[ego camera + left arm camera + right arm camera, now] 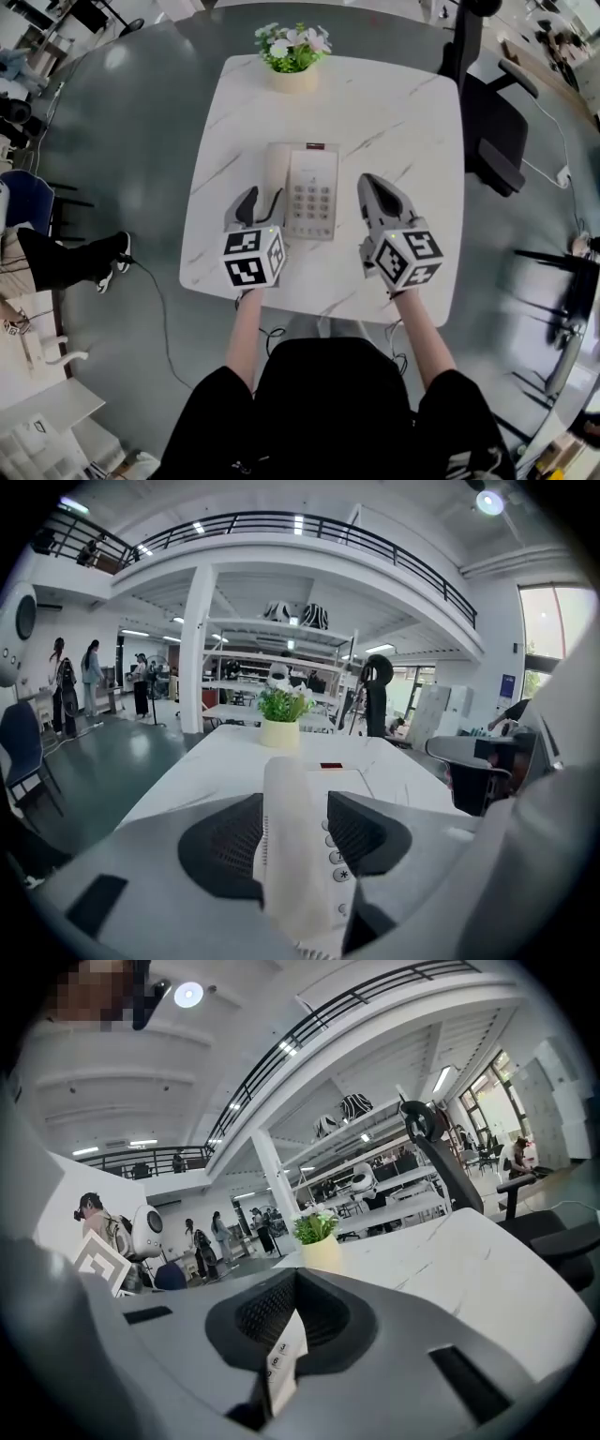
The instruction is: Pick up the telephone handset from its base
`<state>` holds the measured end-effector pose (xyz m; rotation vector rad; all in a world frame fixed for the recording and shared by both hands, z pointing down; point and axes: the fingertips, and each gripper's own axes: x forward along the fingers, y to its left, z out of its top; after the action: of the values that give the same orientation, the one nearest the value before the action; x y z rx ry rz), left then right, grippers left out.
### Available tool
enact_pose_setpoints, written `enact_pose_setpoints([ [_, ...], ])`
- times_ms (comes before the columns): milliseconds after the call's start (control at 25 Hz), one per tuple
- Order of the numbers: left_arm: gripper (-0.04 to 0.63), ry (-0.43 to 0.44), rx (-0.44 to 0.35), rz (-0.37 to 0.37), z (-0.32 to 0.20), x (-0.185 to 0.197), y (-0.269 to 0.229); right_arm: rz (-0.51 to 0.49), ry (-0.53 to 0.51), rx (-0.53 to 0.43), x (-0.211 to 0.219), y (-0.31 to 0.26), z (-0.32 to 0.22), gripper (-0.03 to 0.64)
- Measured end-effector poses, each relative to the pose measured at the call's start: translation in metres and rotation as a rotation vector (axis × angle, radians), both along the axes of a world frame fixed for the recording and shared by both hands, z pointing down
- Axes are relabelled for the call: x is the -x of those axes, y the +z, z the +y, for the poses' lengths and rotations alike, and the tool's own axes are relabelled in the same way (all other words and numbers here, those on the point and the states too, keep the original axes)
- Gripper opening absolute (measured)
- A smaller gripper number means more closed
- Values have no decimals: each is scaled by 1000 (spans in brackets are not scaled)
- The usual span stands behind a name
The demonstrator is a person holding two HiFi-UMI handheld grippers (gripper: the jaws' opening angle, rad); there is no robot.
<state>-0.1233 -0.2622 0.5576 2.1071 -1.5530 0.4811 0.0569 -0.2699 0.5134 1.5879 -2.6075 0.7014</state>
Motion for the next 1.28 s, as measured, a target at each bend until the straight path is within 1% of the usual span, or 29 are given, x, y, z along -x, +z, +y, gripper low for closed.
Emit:
enact_pose_setpoints([
  [120,237,3,41,-5,-7,-1,14,-3,0,11,3,6,-4,-9],
  [240,261,18,77,-8,-12,-4,25,-9,-3,19,5,10,-7,-9],
  [440,264,35,134,-32,-19,-8,40,-15,-1,34,6,18,-11,-9],
  [680,261,28,185,-55,-21,-9,55,-23,11,42,4,22,-14,-9],
  [880,249,23,201,-78,-22,-8,57,-28,18,48,1,25,-13,-9],
  [1080,227,-1,186,-81,-22,-7,55,-32,22,53,0,28,-11,-9],
  [1160,219,-12,183,-74,-22,-7,55,-33,23,54,-1,29,-10,-9],
  [1280,215,-26,177,-44,-22,-6,54,-33,20,57,-1,31,-9,-9],
])
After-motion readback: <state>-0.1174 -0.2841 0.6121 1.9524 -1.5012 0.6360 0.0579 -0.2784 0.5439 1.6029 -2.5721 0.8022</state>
